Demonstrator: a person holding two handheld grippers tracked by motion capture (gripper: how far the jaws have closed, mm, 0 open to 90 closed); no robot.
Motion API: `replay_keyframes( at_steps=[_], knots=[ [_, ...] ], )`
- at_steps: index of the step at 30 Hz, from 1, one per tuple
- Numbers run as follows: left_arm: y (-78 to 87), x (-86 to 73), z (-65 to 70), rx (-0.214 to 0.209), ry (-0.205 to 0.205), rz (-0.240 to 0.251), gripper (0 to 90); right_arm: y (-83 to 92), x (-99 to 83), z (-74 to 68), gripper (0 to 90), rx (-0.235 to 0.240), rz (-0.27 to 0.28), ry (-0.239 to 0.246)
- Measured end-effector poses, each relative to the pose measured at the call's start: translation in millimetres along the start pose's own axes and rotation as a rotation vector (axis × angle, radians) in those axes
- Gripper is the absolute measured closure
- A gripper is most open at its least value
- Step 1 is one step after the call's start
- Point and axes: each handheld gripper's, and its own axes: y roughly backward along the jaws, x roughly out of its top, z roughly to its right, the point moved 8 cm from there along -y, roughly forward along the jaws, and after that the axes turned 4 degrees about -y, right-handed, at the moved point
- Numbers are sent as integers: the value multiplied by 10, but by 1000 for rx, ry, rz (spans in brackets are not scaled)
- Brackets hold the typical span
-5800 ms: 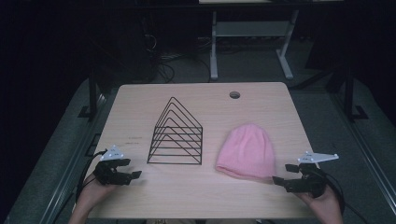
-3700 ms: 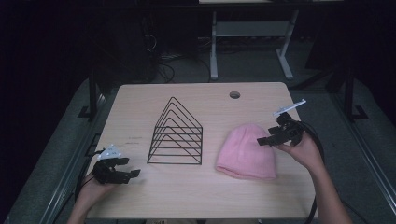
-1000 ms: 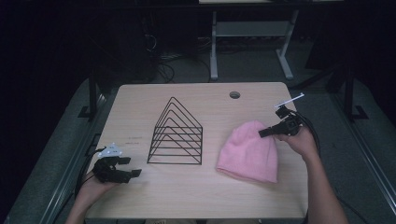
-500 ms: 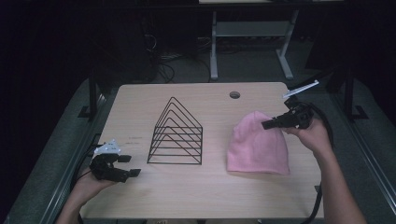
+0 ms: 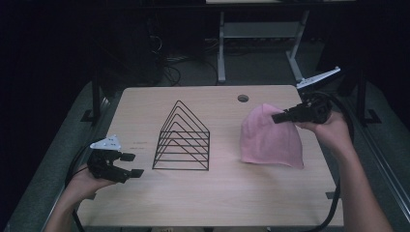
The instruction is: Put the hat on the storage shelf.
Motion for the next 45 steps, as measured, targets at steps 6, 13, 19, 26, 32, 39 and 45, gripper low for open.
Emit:
replay_keyframes(
  at_steps=[6, 13, 19, 26, 32, 39, 45],
  knots=[
    [105, 139, 49, -20, -22, -4, 266, 130, 140, -113, 788, 9, 29, 29],
    [174, 298, 75, -47, -32, 0, 265, 215, 290, -226, 788, 22, 58, 59],
    [205, 479, 86, -68, -48, 5, 265, 246, 460, -344, 789, 40, 72, 92],
    [256, 698, 125, -86, -73, 5, 265, 299, 676, -526, 789, 70, 95, 132],
    [270, 822, 144, -94, -92, -7, 265, 319, 858, -717, 789, 87, 99, 170],
    [307, 963, 142, -104, -98, 1, 266, 283, 1077, -947, 789, 115, 99, 213],
    [309, 1088, 141, -118, -103, 12, 265, 194, 1256, -1138, 789, 136, 96, 252]
  ],
)
